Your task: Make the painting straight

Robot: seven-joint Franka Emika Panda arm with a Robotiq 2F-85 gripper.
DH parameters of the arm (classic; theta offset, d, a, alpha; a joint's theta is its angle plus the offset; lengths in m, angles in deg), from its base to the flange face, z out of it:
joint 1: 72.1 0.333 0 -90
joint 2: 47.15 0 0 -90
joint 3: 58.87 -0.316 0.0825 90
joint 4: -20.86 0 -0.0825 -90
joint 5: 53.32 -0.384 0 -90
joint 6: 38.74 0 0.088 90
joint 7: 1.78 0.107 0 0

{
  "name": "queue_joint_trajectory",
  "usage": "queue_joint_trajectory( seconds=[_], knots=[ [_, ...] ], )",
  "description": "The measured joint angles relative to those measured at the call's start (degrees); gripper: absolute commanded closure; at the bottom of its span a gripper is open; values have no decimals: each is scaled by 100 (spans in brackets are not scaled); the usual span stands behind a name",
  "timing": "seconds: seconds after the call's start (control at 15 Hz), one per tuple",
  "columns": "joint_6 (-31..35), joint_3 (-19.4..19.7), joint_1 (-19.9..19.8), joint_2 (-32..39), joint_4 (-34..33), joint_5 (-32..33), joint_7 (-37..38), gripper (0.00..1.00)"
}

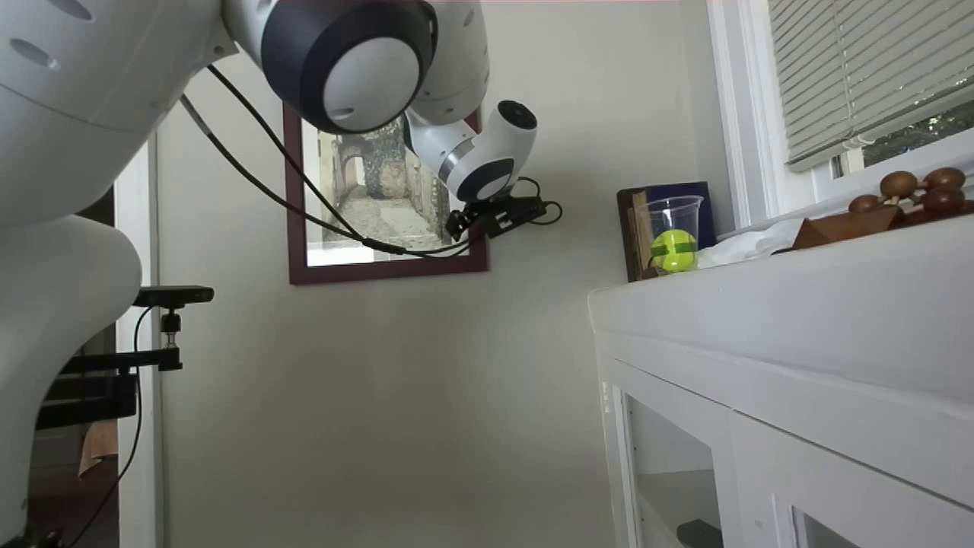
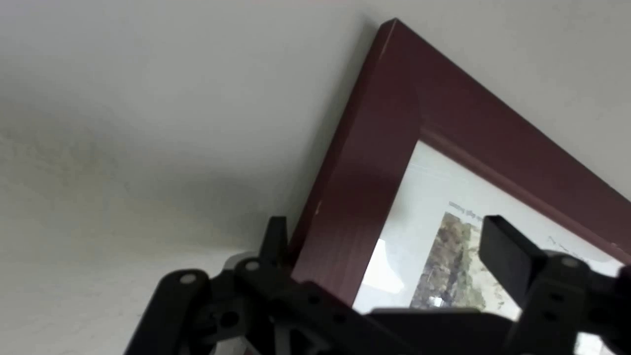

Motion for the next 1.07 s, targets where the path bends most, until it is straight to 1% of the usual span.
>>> queue_joint_trajectory(
  seconds=[0.33,1.07],
  knots=[
    [-51,1,30,-54,-41,0,-8,0],
    [-420,25,157,-59,-214,0,-8,0]
  ],
)
